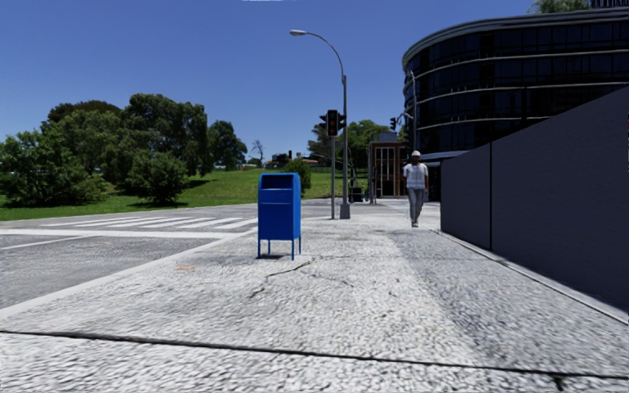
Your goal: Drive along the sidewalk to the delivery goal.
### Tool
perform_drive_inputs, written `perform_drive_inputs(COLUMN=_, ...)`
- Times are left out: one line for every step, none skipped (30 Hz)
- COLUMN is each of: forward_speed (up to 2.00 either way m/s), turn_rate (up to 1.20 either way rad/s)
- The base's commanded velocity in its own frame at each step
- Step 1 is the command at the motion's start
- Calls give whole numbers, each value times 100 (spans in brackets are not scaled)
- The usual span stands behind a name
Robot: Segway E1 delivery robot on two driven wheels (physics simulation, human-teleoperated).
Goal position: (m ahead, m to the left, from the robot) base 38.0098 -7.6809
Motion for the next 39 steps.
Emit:
perform_drive_inputs(forward_speed=147, turn_rate=58)
perform_drive_inputs(forward_speed=147, turn_rate=58)
perform_drive_inputs(forward_speed=147, turn_rate=58)
perform_drive_inputs(forward_speed=147, turn_rate=58)
perform_drive_inputs(forward_speed=148, turn_rate=58)
perform_drive_inputs(forward_speed=148, turn_rate=58)
perform_drive_inputs(forward_speed=148, turn_rate=58)
perform_drive_inputs(forward_speed=148, turn_rate=58)
perform_drive_inputs(forward_speed=148, turn_rate=58)
perform_drive_inputs(forward_speed=148, turn_rate=58)
perform_drive_inputs(forward_speed=148, turn_rate=58)
perform_drive_inputs(forward_speed=148, turn_rate=58)
perform_drive_inputs(forward_speed=148, turn_rate=58)
perform_drive_inputs(forward_speed=148, turn_rate=51)
perform_drive_inputs(forward_speed=148, turn_rate=51)
perform_drive_inputs(forward_speed=148, turn_rate=0)
perform_drive_inputs(forward_speed=141, turn_rate=0)
perform_drive_inputs(forward_speed=137, turn_rate=0)
perform_drive_inputs(forward_speed=137, turn_rate=0)
perform_drive_inputs(forward_speed=133, turn_rate=0)
perform_drive_inputs(forward_speed=129, turn_rate=0)
perform_drive_inputs(forward_speed=129, turn_rate=0)
perform_drive_inputs(forward_speed=127, turn_rate=0)
perform_drive_inputs(forward_speed=126, turn_rate=0)
perform_drive_inputs(forward_speed=126, turn_rate=-17)
perform_drive_inputs(forward_speed=126, turn_rate=-17)
perform_drive_inputs(forward_speed=126, turn_rate=-41)
perform_drive_inputs(forward_speed=126, turn_rate=-49)
perform_drive_inputs(forward_speed=126, turn_rate=-52)
perform_drive_inputs(forward_speed=126, turn_rate=-52)
perform_drive_inputs(forward_speed=126, turn_rate=-52)
perform_drive_inputs(forward_speed=126, turn_rate=-52)
perform_drive_inputs(forward_speed=126, turn_rate=-52)
perform_drive_inputs(forward_speed=126, turn_rate=-52)
perform_drive_inputs(forward_speed=126, turn_rate=-52)
perform_drive_inputs(forward_speed=126, turn_rate=-52)
perform_drive_inputs(forward_speed=126, turn_rate=-52)
perform_drive_inputs(forward_speed=126, turn_rate=-52)
perform_drive_inputs(forward_speed=126, turn_rate=-52)
